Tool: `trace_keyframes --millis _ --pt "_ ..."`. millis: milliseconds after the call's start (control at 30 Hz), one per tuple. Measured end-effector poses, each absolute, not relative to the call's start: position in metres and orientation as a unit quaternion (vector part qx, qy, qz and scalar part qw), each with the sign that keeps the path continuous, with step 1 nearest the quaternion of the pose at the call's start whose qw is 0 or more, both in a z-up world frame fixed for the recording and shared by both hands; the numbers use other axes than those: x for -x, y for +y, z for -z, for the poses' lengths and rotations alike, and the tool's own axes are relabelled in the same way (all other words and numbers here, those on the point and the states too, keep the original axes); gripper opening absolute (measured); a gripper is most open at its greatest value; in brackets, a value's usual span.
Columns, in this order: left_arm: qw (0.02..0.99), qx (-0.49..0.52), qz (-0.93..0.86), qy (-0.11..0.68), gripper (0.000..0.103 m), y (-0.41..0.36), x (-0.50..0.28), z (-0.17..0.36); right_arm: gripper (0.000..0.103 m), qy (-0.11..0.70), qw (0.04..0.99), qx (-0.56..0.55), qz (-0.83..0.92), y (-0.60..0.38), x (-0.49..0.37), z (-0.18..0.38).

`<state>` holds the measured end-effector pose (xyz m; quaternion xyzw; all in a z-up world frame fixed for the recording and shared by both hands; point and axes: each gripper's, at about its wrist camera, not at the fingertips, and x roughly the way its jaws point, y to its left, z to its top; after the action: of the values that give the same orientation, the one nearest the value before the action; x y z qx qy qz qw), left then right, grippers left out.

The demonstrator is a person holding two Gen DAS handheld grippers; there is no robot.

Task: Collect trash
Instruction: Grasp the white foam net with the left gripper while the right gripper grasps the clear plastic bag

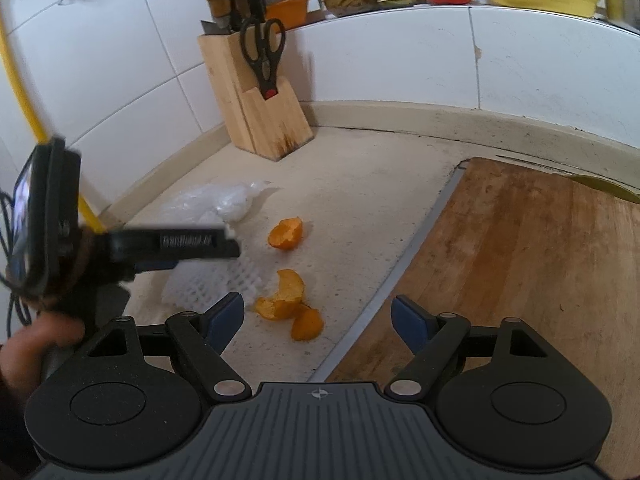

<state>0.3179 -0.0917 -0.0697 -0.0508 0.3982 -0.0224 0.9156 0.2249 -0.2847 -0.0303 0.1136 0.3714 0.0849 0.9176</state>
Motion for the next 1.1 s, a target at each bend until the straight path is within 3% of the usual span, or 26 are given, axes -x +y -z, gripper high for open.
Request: trace_keyframes --millis 33,100,133,367,567,800,967,1000,1100 --pt "0.915 0.054 0.024 0.399 0.038 -0.085 -0.314 0.069 0.085 0.37 0.918 -0.113 -0.084 -0.286 -0.225 0.03" --pt "0.911 0.073 0.028 0.404 0.019 -0.068 -0.307 0.067 0.085 0.368 0.92 -0.111 -0.082 -0.286 -0.225 0.028" --pt "0.908 0.083 0.028 0.41 0.015 -0.06 -0.304 0.067 0.084 0.366 0.92 -0.108 -0.083 -0.285 -0.226 0.026" --pt "0.907 0.121 -0.002 0.403 0.014 -0.02 -0.273 0.065 0.082 0.353 0.926 -0.055 -0.124 -0.256 -0.258 0.01" --pt "0.909 0.123 -0.021 0.397 0.014 -0.006 -0.263 0.064 0.088 0.332 0.924 -0.012 -0.188 -0.214 -0.323 0.008" --pt "0.915 0.094 -0.028 0.391 0.015 -0.007 -0.269 0.064 0.096 0.387 0.887 0.054 -0.245 -0.157 -0.409 0.045" --pt "0.912 0.097 -0.016 0.398 0.015 -0.004 -0.269 0.065 0.051 0.421 0.88 0.058 -0.212 -0.151 -0.411 0.059" --pt "0.912 0.1 -0.009 0.397 0.015 -0.002 -0.266 0.064 0.046 0.427 0.876 0.048 -0.221 -0.155 -0.403 0.055" --pt "0.919 0.091 0.008 0.384 0.015 0.0 -0.25 0.055 0.043 0.424 0.871 0.038 -0.245 -0.166 -0.371 0.039"
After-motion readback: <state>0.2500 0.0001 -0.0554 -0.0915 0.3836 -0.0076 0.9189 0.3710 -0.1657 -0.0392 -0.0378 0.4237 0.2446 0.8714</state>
